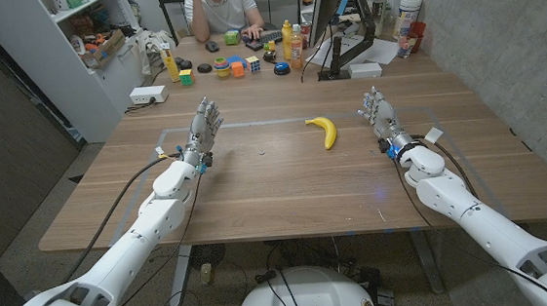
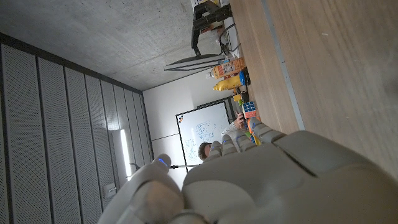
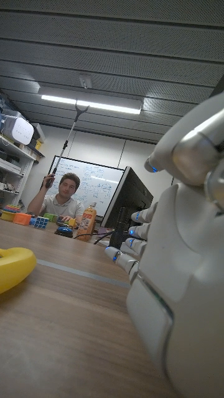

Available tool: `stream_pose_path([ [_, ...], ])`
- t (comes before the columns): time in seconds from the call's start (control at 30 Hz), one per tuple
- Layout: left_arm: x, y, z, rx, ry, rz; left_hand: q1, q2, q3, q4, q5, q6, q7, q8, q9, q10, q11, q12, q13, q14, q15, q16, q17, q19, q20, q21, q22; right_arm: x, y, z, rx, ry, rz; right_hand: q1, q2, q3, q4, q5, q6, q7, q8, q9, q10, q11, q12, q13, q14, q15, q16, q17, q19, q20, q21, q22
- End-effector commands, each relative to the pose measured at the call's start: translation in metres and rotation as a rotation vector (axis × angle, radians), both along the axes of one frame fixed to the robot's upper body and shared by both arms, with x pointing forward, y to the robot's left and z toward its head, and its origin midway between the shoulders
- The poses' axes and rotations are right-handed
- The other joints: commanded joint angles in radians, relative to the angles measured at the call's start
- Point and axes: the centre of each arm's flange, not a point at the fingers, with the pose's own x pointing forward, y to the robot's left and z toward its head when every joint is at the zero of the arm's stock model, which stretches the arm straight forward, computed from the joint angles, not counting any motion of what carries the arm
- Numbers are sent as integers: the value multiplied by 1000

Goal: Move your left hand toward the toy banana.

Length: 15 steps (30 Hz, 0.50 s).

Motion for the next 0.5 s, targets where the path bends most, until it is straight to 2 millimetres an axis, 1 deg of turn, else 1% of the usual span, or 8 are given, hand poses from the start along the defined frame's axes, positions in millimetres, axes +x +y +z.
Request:
stream_pose_path([
  [0.03, 3, -1, 0, -4, -2, -5, -3, 134, 5, 0, 6, -135, 0, 5, 2, -131, 1, 3, 5, -135, 0, 4, 3, -8, -16, 5, 3, 2, 0, 0, 4, -8, 2, -1, 109, 8, -1, 6, -10, 1, 8, 2, -6, -2, 4, 3, -31, -9, 5, 5, -43, -98, 3, 3],
  [0.23, 0, -3, 2, -1, -20, 5, -3, 133, 4, 0, 6, -134, -2, 6, 2, -128, -1, 5, 5, -133, 0, 4, 3, -8, -14, 5, 3, 1, -1, -1, 8, -6, 3, -1, 109, 7, -1, 7, -10, 1, 7, 2, -7, -2, 4, 3, -30, -9, 5, 5, -42, -97, 1, 4],
  [0.27, -2, -4, 4, 4, -31, 16, -3, 133, 4, -1, 7, -132, -5, 7, 2, -122, -5, 7, 5, -130, -1, 5, 3, -5, -7, 6, 3, 1, -1, -2, 9, -7, 3, -1, 109, 7, -1, 7, -10, 1, 7, 2, -7, -1, 4, 3, -30, -8, 5, 5, -41, -97, 1, 4],
  [0.3, -4, -6, 5, 11, -43, 27, -2, 132, 3, -1, 7, -120, -13, 10, 2, -110, -9, 10, 5, -118, 5, 9, 2, 3, 9, 9, 3, 1, -1, -2, 5, -8, 4, -1, 109, 7, -1, 7, -10, 1, 7, 2, -7, -2, 4, 3, -30, -9, 5, 5, -41, -97, 0, 4],
  [0.33, -6, -8, 6, 13, -57, 36, -1, 131, 3, -2, 7, -107, -25, 14, 2, -94, -20, 14, 5, -106, 21, 12, 1, 12, 32, 13, 3, 1, -2, -2, 7, -9, 2, -1, 109, 7, -1, 7, -10, 1, 7, 2, -7, -1, 4, 3, -30, -8, 5, 5, -41, -97, 0, 4],
  [0.37, -8, -9, 8, 15, -72, 37, -1, 131, 3, -3, 7, -98, -30, 17, 2, -80, -22, 18, 5, -98, 22, 14, 1, 18, 38, 14, 3, 0, -2, -2, 8, -9, 3, -1, 109, 7, -1, 7, -10, 1, 7, 2, -7, -3, 4, 3, -30, -9, 5, 5, -41, -97, 0, 4],
  [0.43, -12, -13, 12, 17, -97, 38, 0, 131, 3, -3, 7, -87, -35, 20, 2, -71, -25, 20, 5, -90, 18, 16, 0, 25, 40, 17, 3, 0, -3, -3, 6, -8, 3, -1, 109, 7, -1, 7, -9, 0, 8, 2, -7, -3, 4, 3, -30, -9, 5, 5, -40, -97, -1, 4],
  [0.5, -15, -18, 16, 16, -124, 36, 2, 131, 4, -4, 8, -69, -43, 25, 2, -56, -29, 22, 4, -78, 6, 19, -1, 40, 35, 22, 3, -1, -3, -3, 8, -9, 4, -1, 109, 6, -1, 7, -9, 1, 8, 2, -6, -3, 4, 3, -30, -8, 5, 5, -40, -97, -2, 4],
])
